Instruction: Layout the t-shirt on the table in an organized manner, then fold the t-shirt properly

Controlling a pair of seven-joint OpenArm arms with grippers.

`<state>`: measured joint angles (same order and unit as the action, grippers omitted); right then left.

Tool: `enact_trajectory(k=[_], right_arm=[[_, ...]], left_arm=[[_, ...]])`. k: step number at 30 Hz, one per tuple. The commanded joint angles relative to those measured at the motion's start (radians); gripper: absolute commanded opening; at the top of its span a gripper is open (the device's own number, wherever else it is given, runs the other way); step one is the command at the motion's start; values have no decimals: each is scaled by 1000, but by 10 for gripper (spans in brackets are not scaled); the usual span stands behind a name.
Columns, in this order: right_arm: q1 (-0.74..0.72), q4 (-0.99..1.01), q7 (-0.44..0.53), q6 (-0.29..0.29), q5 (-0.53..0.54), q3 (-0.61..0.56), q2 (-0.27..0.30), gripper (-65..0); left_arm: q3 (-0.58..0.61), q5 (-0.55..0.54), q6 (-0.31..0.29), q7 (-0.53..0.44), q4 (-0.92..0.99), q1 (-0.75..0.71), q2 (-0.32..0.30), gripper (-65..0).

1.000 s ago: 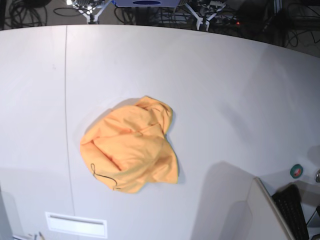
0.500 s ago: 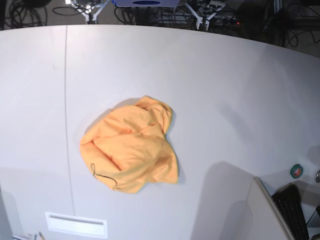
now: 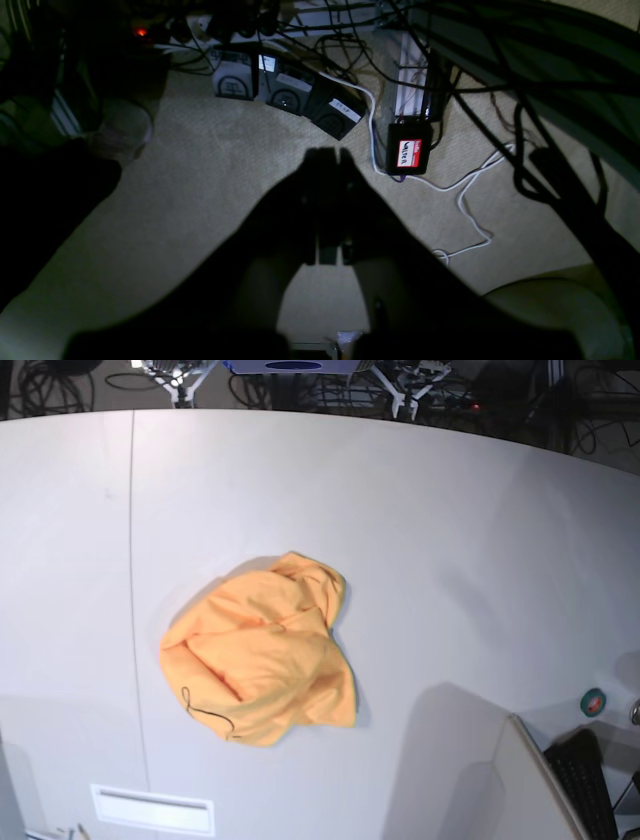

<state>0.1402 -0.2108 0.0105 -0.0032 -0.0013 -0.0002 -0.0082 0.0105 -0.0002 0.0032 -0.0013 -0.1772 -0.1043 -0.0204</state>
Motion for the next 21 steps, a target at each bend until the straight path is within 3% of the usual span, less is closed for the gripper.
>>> enact_trajectory(k=[1,4,8,14,21], right_arm=[[23,-2,-8,-4,2,4,3,-650],[77,-40,-4,-4,4,4,3,-650],[226,-266,-14,-4,4,4,3,-650],[450,-714,-220,-4,2,4,3,-650],[668,-1179,-353,-4,-1,4,4,-650]], left_arm=[[1,6,2,1,-2,-18,-3,-650],[1,6,2,1,-69,-71,-31,-650],[1,6,2,1,-299,-222,-71,-650],[1,6,1,10,-626,-449,-146,-650],[-1,-5,1,2,-962,-682,-238,-650]])
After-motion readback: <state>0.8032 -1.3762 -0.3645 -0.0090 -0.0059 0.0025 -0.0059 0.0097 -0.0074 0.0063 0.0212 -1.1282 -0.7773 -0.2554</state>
